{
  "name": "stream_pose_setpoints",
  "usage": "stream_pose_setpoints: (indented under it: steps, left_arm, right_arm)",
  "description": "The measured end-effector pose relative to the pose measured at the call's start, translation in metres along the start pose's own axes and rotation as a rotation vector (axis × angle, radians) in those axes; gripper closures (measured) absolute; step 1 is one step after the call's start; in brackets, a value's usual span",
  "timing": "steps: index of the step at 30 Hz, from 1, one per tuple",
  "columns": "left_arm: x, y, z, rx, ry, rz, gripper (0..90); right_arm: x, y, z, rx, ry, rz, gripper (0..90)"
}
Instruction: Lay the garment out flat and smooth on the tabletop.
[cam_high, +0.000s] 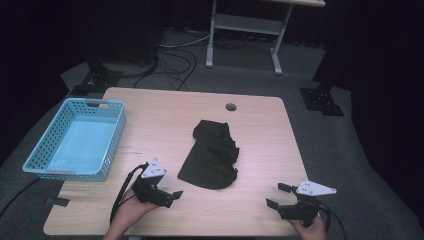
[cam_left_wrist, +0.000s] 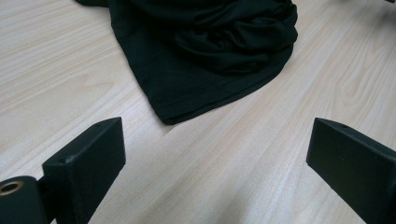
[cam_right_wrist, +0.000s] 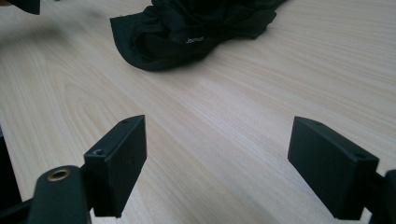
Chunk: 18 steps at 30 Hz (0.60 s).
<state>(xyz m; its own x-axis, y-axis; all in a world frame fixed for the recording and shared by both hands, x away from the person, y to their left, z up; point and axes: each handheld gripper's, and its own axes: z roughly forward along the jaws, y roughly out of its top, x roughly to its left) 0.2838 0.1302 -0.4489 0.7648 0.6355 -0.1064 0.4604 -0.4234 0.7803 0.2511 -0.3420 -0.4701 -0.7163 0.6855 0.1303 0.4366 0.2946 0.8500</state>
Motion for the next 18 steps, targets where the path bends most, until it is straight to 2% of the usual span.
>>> stream_pose_setpoints:
  steps: [10, 14, 18]
  left_arm:
    - [0.0008, -0.0025, 0.0003, 0.004, 0.009, -0.008, 3.7]
    - [-0.0008, -0.0017, 0.0012, -0.007, -0.001, -0.01, 3.7]
    - [-0.0018, -0.0027, 0.0021, -0.003, -0.005, -0.01, 3.7]
  right_arm:
    - [0.0039, 0.0017, -0.0006, 0.013, -0.007, -0.031, 18.8]
    - [0.0049, 0.0057, -0.0006, 0.017, -0.018, -0.052, 18.7]
    - [0.0043, 0.0068, -0.0004, 0.023, -0.012, -0.05, 18.7]
